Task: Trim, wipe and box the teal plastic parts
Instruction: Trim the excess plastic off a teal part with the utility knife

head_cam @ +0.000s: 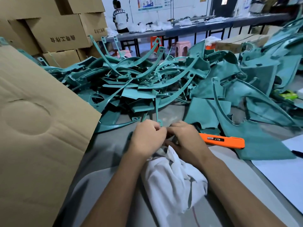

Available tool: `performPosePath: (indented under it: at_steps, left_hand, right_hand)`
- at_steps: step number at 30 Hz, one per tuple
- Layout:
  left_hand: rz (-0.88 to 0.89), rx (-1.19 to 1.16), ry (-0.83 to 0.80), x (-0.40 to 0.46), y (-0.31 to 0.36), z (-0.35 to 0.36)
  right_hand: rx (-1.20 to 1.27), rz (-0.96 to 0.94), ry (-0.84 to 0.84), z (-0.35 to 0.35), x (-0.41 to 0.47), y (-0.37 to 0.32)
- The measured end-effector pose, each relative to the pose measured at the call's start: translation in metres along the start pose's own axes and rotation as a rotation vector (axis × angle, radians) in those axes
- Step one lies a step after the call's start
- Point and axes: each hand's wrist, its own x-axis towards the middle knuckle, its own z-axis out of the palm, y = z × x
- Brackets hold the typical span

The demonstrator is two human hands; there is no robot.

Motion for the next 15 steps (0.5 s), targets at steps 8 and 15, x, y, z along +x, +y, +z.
performPosePath:
  at_steps: [8, 15]
  left_hand:
    - [-0.310, -0.602, -0.076, 0.002, 0.004, 0.006]
    - [-0.139, -0.803, -0.020, 0.001, 0.021, -0.026]
  right_hand:
    - [0.048, 0.123, 0.123, -0.002, -0.003, 0.003]
    - [-0.169, 0.330, 0.241, -0.019, 0.000, 0.017]
